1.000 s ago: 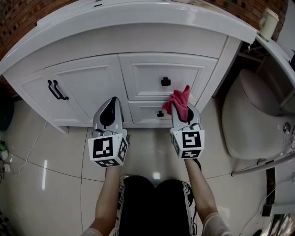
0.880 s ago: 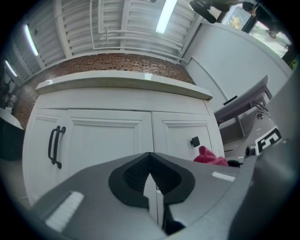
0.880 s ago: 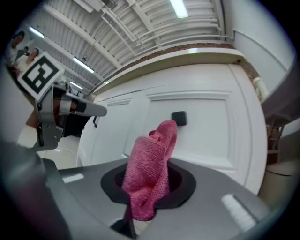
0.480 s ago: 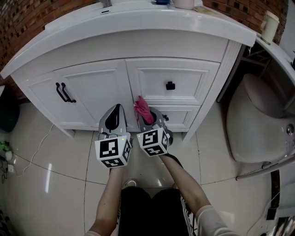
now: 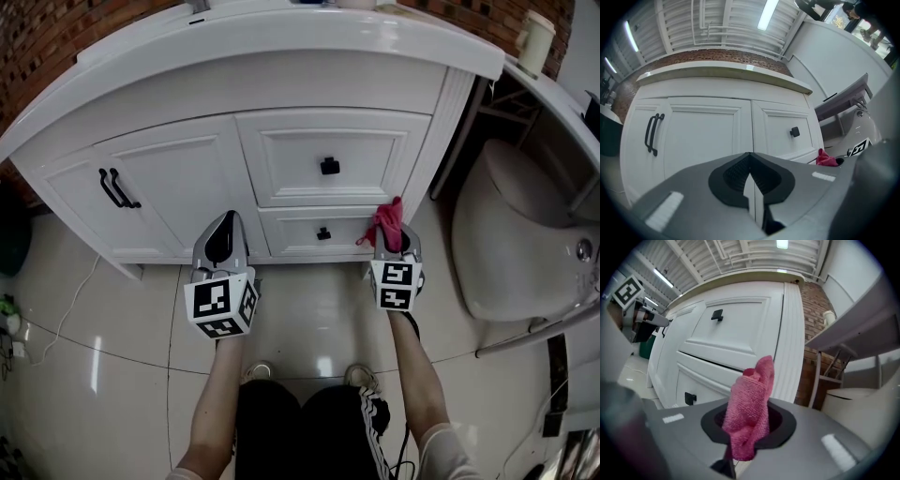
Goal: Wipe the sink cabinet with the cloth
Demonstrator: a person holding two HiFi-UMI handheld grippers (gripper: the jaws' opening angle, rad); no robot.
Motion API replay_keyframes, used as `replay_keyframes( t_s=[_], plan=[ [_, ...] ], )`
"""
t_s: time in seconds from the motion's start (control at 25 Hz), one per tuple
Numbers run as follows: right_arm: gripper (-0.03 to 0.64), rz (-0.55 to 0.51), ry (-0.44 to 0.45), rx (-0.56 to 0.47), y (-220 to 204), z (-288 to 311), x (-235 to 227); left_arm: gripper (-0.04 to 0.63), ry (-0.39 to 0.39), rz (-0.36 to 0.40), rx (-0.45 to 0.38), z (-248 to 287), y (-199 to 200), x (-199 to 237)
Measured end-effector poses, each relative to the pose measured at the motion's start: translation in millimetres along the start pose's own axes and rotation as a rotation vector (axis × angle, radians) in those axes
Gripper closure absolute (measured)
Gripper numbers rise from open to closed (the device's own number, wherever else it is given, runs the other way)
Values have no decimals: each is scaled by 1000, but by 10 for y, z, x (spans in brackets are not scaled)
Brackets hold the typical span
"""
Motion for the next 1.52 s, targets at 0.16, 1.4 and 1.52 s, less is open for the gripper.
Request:
replay_keyframes(
  t_s=[0.16, 1.4, 1.52],
  plan=[
    [555, 108, 14, -41, 96, -99, 230, 581, 9, -12, 6, -30, -52, 10],
    [552, 29, 41, -22, -373, 2, 223, 581, -4, -3, 24, -40, -280, 44],
    [552, 92, 110, -6, -501, -84, 608, 581, -5, -4, 20, -42, -285, 45]
  ],
)
Point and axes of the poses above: the fingertips, and each gripper's own axes: z forward along the fingers, x to its left, y out of its top, the point moved 9 cm from there along -z, backward along the fingers, and after that the axes turned 7 degrees about z, right-handed, at the moved point
